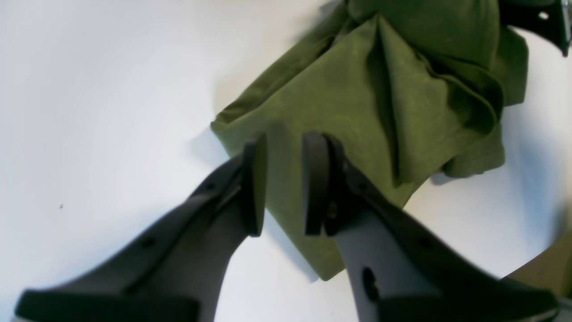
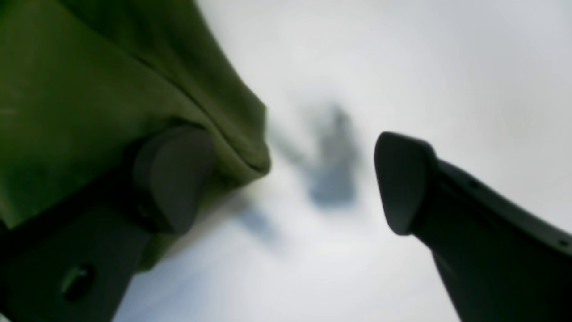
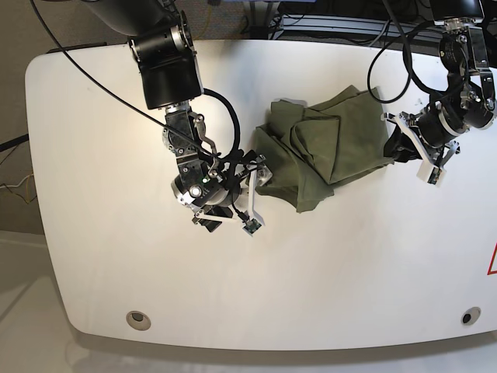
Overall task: Fold the T-shirt properly
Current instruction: 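Release the right gripper and regrasp the shirt edge nearby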
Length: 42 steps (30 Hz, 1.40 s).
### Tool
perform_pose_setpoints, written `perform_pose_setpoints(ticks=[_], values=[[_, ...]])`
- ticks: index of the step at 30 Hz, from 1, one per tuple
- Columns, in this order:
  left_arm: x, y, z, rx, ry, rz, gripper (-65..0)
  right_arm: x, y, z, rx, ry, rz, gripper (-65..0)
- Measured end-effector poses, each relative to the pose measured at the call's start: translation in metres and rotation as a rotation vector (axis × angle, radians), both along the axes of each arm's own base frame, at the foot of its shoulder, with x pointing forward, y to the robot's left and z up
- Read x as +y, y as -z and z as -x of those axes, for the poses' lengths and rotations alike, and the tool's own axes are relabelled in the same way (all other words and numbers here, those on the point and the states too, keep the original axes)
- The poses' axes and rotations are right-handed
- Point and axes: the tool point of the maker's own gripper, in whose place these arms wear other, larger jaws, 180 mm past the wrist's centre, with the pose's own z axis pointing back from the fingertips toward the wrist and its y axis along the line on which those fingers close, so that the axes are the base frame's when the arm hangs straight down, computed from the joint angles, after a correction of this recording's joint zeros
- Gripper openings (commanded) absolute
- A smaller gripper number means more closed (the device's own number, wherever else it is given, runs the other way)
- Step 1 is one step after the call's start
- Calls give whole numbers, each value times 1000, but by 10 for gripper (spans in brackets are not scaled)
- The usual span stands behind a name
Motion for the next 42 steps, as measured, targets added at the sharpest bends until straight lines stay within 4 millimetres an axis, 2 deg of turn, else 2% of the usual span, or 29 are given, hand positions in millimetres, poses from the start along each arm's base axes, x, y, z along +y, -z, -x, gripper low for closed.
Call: perform_pose_setpoints(ticks=[16,22,27,30,42], values=[[20,16,3,31,-33,-169,-531,30,-3,11,50,-26,-21,-83],[21,39,9,88,-39,-199,-531,32,0,15,59,-26,-26,-83],[17,70,21,174,-52,-214,-531,31,4,19,70,-25,-24,-83],[11,82,20,183,-58,-215,-531,31,5,20,72,-25,-21,-83],[-6,90,3,122,-25,-220,-531,30,17,32,103,-18,-21,-84]])
